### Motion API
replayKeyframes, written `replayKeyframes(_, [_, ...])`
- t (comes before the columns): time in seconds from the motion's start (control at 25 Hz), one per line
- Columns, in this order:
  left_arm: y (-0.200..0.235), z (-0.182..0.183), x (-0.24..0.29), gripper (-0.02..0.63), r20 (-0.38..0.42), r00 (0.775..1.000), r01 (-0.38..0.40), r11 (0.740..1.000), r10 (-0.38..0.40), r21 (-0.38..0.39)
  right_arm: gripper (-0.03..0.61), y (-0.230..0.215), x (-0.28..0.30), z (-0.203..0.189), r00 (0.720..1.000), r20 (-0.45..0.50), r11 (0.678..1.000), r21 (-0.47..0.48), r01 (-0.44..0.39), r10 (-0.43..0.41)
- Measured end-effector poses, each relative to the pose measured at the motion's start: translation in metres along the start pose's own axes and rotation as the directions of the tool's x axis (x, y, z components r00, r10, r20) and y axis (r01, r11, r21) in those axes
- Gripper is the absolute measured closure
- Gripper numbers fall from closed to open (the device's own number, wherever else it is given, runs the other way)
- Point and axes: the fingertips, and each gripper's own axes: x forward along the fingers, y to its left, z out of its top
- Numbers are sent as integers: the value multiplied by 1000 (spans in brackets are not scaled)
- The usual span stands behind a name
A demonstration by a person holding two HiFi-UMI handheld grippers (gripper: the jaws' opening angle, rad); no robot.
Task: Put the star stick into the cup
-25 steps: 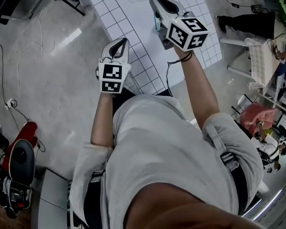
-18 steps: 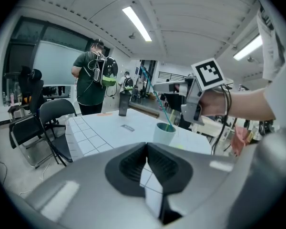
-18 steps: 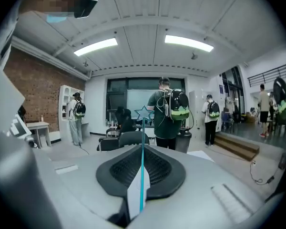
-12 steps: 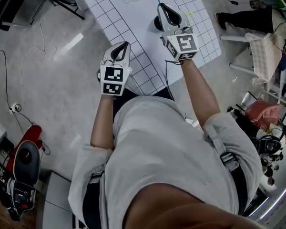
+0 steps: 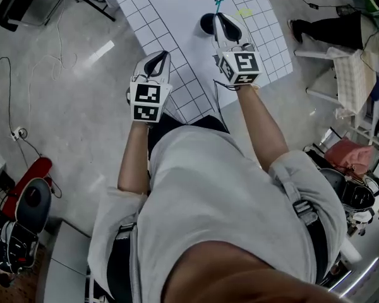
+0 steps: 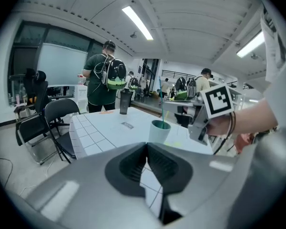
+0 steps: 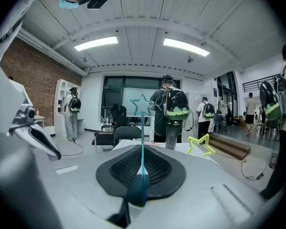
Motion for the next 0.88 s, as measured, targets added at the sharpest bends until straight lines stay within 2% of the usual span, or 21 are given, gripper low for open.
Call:
replayKeyframes(0.2, [-35,9,3,611,31,998,-48,998,50,-43,563,6,-20,-21,995,-61,997,-20,-81,79])
replayKeyframes(0.36, [-65,6,-3,611,33,996,-81,993,84,-88,558,5,-31,-35,990,-76,993,15,-121,122])
replayKeyframes(0.44, [-76,1,-8,611,45,991,-123,987,128,-102,521,6,-37,-45,985,-89,989,25,-146,147])
replayKeyframes(0.52, [-79,0,-15,611,71,979,-182,978,190,-106,444,9,-40,-51,980,-102,985,26,-170,171])
replayKeyframes(0.56, [-79,2,-19,611,83,972,-213,971,222,-106,434,10,-42,-51,978,-103,984,31,-178,180])
replayKeyframes(0.68, [-75,19,-27,611,111,949,-282,953,294,-109,459,10,-53,-39,978,-79,980,61,-190,195])
replayKeyframes(0.88, [-89,59,-45,611,168,920,-335,932,355,-137,578,6,-103,7,982,-4,978,98,-187,188])
